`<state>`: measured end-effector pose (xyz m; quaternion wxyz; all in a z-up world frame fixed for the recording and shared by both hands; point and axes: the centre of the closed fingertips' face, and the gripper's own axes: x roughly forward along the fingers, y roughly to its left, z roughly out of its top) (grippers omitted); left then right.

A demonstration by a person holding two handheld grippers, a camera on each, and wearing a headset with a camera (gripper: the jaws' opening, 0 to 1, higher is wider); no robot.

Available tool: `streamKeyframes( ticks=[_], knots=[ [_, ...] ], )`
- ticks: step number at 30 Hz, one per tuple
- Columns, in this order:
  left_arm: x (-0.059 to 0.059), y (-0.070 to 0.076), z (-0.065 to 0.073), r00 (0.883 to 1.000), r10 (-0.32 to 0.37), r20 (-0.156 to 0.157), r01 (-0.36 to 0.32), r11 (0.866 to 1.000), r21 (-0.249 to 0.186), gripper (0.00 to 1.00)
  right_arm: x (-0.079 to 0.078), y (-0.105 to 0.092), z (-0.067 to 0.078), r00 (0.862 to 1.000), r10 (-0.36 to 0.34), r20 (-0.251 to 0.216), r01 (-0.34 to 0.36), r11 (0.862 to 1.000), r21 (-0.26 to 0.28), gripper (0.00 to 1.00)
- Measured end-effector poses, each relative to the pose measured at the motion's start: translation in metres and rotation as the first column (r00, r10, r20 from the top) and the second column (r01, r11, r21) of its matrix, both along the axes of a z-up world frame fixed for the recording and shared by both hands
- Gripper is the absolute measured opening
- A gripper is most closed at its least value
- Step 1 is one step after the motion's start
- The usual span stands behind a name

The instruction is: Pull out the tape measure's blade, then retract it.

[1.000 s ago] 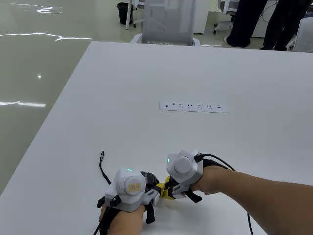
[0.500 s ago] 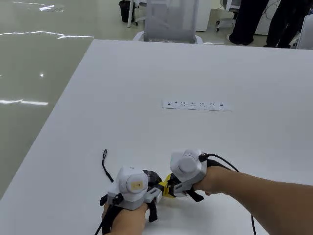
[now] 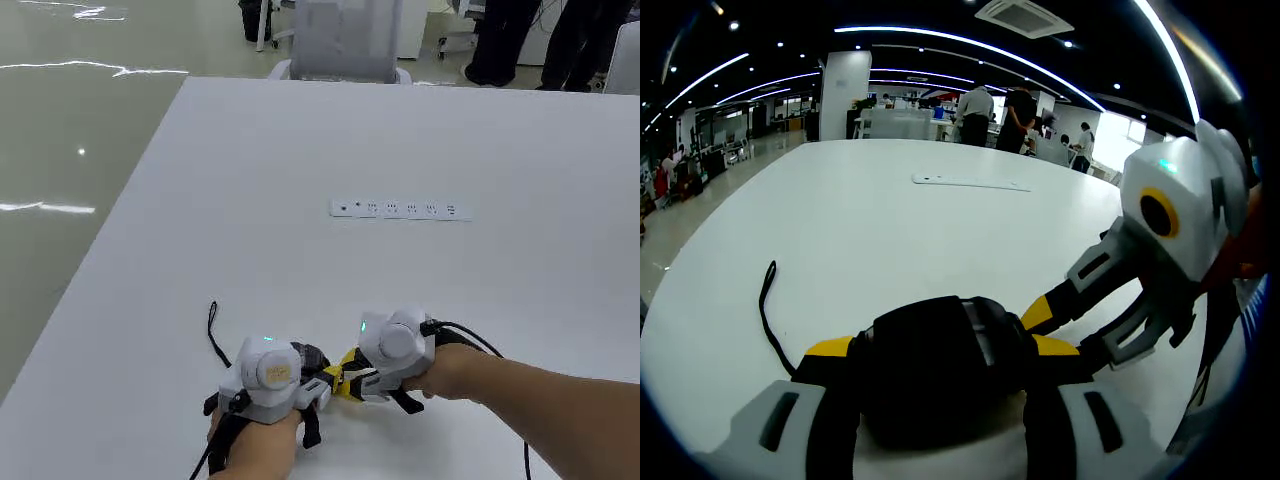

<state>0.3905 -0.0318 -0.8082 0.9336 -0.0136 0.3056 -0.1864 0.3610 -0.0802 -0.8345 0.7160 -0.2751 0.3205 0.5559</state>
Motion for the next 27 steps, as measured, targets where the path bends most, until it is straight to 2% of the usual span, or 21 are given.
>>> streamKeyframes(
  ticks=[7,8,9,27],
  knots=[
    [-0.0004,-0.0002,-0.0005,1.000,-0.002,-0.002,0.002,1.000,-0.001,0.64,-0.0018,-0.0002,-0.0006,1.000,-0.010,0.000,0.010,1.000,0.013,0.16],
    [-0.0003,-0.0002,-0.0005,1.000,-0.003,-0.003,0.003,1.000,-0.002,0.64,-0.0022,-0.0012,-0.0012,0.999,-0.035,-0.031,0.036,0.999,0.017,0.16],
    [-0.0004,-0.0003,-0.0005,1.000,-0.005,-0.002,0.005,1.000,-0.001,0.64,-0.0008,-0.0016,-0.0010,0.998,-0.044,-0.039,0.045,0.999,0.020,0.16],
    [-0.0004,0.0000,0.0005,1.000,0.000,-0.008,0.000,1.000,-0.019,0.64,0.0000,0.0064,-0.0011,0.999,-0.025,-0.047,0.026,1.000,0.018,0.14]
  ],
)
